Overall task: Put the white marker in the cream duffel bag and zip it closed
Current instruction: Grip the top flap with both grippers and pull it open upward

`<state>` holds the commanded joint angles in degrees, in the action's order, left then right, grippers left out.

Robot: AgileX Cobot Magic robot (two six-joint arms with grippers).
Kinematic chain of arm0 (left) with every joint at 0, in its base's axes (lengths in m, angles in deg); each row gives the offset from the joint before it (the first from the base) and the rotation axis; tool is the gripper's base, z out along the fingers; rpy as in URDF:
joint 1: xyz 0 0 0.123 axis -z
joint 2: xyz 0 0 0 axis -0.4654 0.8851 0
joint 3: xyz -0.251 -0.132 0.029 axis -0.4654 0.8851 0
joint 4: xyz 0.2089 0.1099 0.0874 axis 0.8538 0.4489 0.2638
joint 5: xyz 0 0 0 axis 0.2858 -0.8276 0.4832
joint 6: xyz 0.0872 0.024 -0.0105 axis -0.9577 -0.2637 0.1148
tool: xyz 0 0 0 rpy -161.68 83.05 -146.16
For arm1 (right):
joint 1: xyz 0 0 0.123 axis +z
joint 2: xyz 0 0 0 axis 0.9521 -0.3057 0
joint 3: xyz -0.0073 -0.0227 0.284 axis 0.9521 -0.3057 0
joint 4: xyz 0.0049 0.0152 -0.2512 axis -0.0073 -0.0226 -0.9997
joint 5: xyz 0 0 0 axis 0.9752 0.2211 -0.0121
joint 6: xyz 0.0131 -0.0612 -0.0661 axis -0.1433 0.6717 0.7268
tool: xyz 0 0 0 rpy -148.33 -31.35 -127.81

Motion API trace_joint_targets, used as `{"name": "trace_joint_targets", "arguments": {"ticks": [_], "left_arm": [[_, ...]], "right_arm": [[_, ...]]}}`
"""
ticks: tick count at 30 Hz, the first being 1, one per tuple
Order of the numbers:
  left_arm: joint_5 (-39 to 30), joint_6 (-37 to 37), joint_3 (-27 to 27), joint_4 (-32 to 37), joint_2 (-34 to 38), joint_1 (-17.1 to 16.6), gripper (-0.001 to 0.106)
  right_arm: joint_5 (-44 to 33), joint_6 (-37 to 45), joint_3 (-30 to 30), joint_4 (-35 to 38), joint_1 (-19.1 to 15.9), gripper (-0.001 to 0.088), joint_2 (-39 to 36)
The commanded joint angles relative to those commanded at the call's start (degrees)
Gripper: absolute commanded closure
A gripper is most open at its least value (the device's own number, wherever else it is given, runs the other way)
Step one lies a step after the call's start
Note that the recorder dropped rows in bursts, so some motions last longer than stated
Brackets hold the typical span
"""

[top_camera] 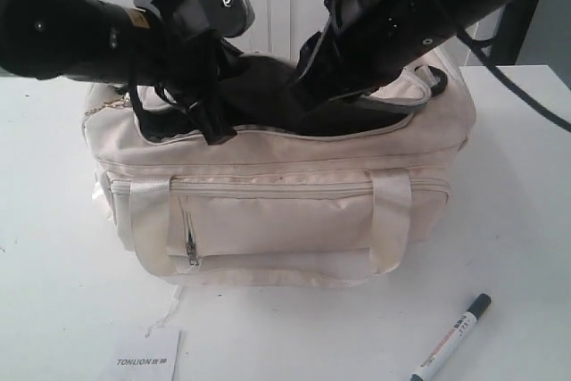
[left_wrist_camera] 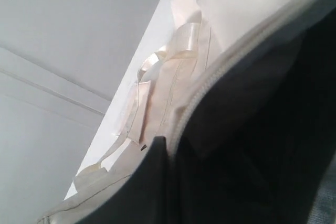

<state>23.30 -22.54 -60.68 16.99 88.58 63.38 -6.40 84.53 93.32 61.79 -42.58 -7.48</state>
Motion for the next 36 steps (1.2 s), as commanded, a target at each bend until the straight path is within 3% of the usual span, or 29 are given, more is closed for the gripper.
{"name": "trace_joint_targets", "arguments": {"ticks": [3, 5, 7, 8, 10, 12, 15, 21, 23, 25, 29, 32, 36], "left_arm": [[-3.51, 0.0, -2.31, 0.0, 0.0, -1.48, 0.105], [-5.09, 0.0, -3.78, 0.0, 0.0, -2.42, 0.105], [-5.48, 0.0, -4.39, 0.0, 0.0, -3.06, 0.105], [-5.48, 0.0, -4.39, 0.0, 0.0, -3.36, 0.105], [-6.03, 0.0, -4.39, 0.0, 0.0, -3.53, 0.105], [-6.03, 0.44, -4.39, 0.0, 0.1, -3.53, 0.105], [-6.03, 1.75, -4.39, 0.0, 0.1, -3.53, 0.105], [-6.03, 2.59, -4.39, 0.0, 0.1, -3.63, 0.105], [-6.03, 2.72, -4.39, 0.0, 0.1, -3.63, 0.105], [-6.03, 2.72, -4.39, 0.0, 0.1, -3.63, 0.105], [-4.51, 2.71, -4.39, 0.53, 0.1, -3.63, 0.105], [0.13, 2.28, -4.49, 0.75, 0.1, -3.63, 0.105], [1.31, 1.42, -6.35, 0.75, 0.64, -4.3, 0.105]], "right_arm": [[4.86, 7.62, -2.07, 6.16, 0.0, 0.0868, -3.89], [4.25, 18.65, -2.2, 11.99, 0.11, 0.0809, -5.59], [-0.96, 27.27, -2.44, 15.31, 0.11, 0.0603, -6.24], [-3.71, 30.92, -2.44, 15.31, 0.11, 0.0443, -6.54], [-4.54, 38.32, -2.44, 15.31, 0.11, 0.0218, -6.82], [-2.02, 47.94, -2.44, 15.56, 0.11, 0.0175, -7.51], [3.2, 50.03, -2.44, 15.69, 0.11, 0.0175, -9.06], [7.18, 50.14, -2.44, 15.69, 0.61, 0.0199, -12.81], [8.29, 50.73, -2.44, 15.69, 0.61, 0.0245, -14.15], [8.93, 50.71, -2.44, 15.69, 0.61, 0.0384, -15.33], [8.69, 50.46, -2.44, 15.58, 0.61, 0.0867, -16.22], [8.69, 50.46, -2.44, 15.57, 0.61, 0.0868, -16.34], [8.32, 49.89, -2.44, 15.48, 0.61, 0.0868, -16.34]]}}
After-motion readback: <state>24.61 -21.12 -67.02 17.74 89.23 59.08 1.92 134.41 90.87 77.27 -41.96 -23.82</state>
